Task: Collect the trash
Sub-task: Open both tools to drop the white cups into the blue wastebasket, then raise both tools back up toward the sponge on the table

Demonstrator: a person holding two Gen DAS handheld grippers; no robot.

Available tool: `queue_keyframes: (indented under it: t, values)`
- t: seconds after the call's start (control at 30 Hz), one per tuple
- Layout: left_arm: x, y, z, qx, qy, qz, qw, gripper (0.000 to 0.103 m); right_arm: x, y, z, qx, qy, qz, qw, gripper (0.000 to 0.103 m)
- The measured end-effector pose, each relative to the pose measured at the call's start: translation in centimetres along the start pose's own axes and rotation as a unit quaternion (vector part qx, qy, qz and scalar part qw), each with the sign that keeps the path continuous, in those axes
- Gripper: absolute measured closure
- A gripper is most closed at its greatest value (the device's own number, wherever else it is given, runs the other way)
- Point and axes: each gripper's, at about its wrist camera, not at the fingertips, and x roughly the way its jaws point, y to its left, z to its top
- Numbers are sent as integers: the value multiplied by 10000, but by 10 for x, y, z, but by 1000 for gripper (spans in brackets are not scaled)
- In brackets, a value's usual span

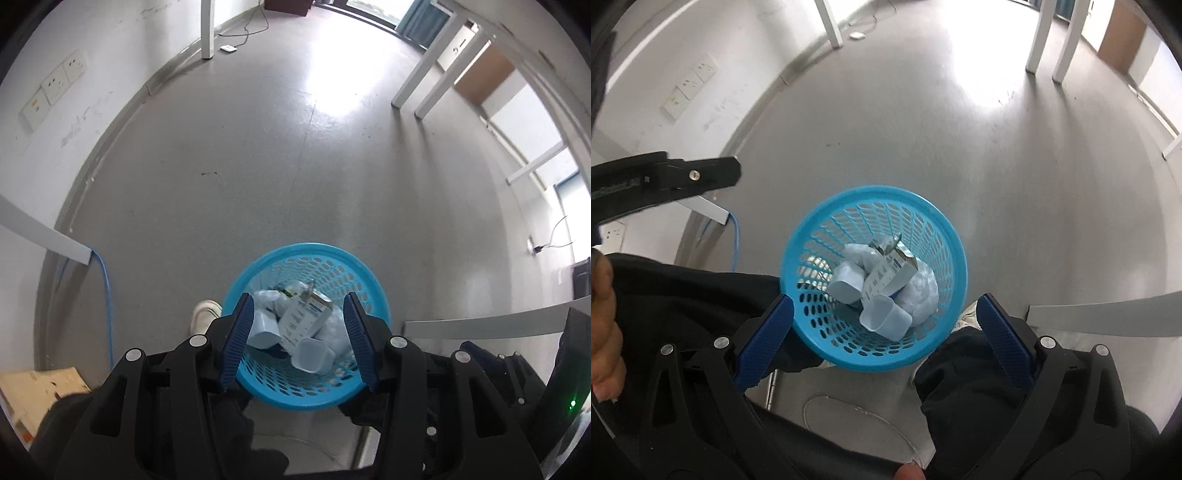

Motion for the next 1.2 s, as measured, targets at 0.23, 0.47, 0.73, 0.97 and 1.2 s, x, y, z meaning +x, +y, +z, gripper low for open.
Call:
queue_keyframes:
  t: [0.23, 0.47, 0.73, 0.97, 1.2]
  values:
    - [-20, -5, -19, 196, -188, 247, 9993, 42, -30, 12, -20, -169, -141, -258, 9994, 8]
    - [-48, -5, -37, 410, -359, 252, 9982, 38, -69, 6, -42, 88, -491, 8, 9988, 8]
    - [-111, -27, -69, 1045, -1324, 389, 9849, 27, -124, 1, -70, 349, -1032, 162, 9939, 8]
    - [-151, -35, -97, 1302, -1604, 125, 9784, 19, -172, 9, -88, 260, -1404, 161, 9896, 8]
    - [-186, -43, -114, 1460, -1807, 46, 9726, 12, -228, 21, -103, 132, -1905, 167, 9814, 8]
